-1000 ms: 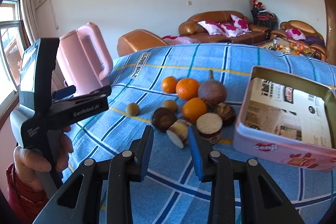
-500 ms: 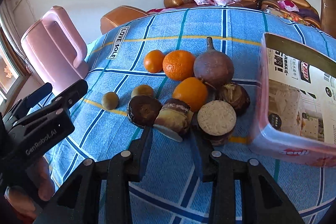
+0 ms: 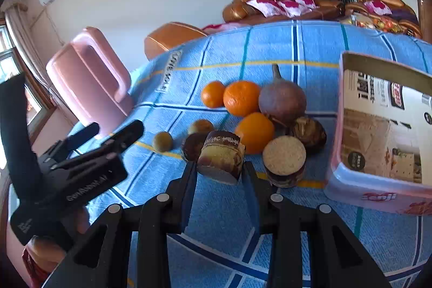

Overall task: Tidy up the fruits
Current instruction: 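Grasp the brown-lidded round jar with the right tool while the left tool approaches a mangosteen, then grasp the dark mangosteen with the left tool while the right tool lifts the jar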

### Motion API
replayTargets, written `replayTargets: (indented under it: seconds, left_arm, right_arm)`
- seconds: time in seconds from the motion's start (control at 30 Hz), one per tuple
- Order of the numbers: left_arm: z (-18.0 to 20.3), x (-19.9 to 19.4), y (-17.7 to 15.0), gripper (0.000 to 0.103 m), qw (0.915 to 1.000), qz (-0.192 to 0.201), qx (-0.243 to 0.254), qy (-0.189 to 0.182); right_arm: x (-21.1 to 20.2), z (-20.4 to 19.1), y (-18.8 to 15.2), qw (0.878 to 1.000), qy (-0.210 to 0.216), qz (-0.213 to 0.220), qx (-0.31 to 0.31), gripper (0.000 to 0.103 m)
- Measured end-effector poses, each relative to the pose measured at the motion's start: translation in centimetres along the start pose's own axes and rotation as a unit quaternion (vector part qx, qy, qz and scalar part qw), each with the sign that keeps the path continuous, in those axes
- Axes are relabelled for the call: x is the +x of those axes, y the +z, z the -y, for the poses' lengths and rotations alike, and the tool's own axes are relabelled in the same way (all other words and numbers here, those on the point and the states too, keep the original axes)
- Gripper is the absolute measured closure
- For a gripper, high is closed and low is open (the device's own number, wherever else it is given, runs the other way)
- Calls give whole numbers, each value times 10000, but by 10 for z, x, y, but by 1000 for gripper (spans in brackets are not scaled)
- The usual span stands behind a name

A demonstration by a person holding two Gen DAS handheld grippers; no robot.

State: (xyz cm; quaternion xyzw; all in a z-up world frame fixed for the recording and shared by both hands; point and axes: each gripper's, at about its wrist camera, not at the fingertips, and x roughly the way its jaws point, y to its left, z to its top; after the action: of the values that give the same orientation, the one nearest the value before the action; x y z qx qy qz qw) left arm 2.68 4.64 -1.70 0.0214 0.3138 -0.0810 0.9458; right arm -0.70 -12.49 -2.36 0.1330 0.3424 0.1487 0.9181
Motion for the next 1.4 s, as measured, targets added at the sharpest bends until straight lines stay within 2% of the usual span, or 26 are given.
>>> replayTargets:
  seconds: [0.07, 0.2, 0.43, 0.57, 0.67, 0.73, 0.83, 1.0, 1.17, 1.23, 1.27, 1.3, 1.37, 1.4]
  left_arm:
    - [7, 0, -2, 22, 9992, -43, 70, -381]
    - [20, 7, -5, 44, 9944, -348, 150, -988]
    - [41, 16, -6, 60, 9864, -602, 314, -1494]
    - [53, 29, -2, 64, 9849, -747, 470, -1489]
    - [50, 34, -1, 64, 9833, -855, 303, -1576]
    - [45, 37, -1, 69, 9816, -946, 190, -1650]
    - [46, 34, -2, 70, 9805, -955, 170, -1712]
    - [42, 30, -2, 80, 9807, -872, 150, -1743]
    - [39, 24, -5, 81, 9837, -812, 206, -1593]
    - [42, 30, -8, 67, 9813, -1026, 220, -1616]
    - [46, 36, -9, 52, 9792, -1184, 227, -1634]
    - [48, 41, -11, 46, 9774, -1323, 258, -1631]
    - [53, 41, -10, 46, 9792, -1252, 335, -1559]
    - [55, 42, -10, 50, 9790, -1270, 332, -1561]
  right_arm:
    - [-17, -5, 5, 9991, -109, 395, -99, 67]
    - [-38, -3, 12, 9927, -758, 878, -340, 67]
    - [-61, 15, 14, 9859, -1170, 1147, -351, 67]
    - [-64, 22, 10, 9849, -1265, 1119, -375, 67]
    - [-64, 27, 11, 9853, -1277, 1101, -278, 67]
    - [-62, 29, 11, 9857, -1280, 1070, -235, 67]
    - [-60, 30, 9, 9850, -1347, 1051, -223, 67]
    - [-60, 30, 10, 9832, -1424, 1114, -258, 67]
    - [-65, 31, 9, 9820, -1415, 1231, -215, 67]
    - [-66, 32, 9, 9822, -1401, 1239, -180, 67]
    - [-66, 32, 9, 9823, -1392, 1243, -174, 67]
    - [-67, 32, 9, 9821, -1401, 1246, -179, 67]
    - [-67, 32, 9, 9818, -1417, 1250, -187, 67]
    - [-67, 32, 9, 9819, -1406, 1256, -180, 67]
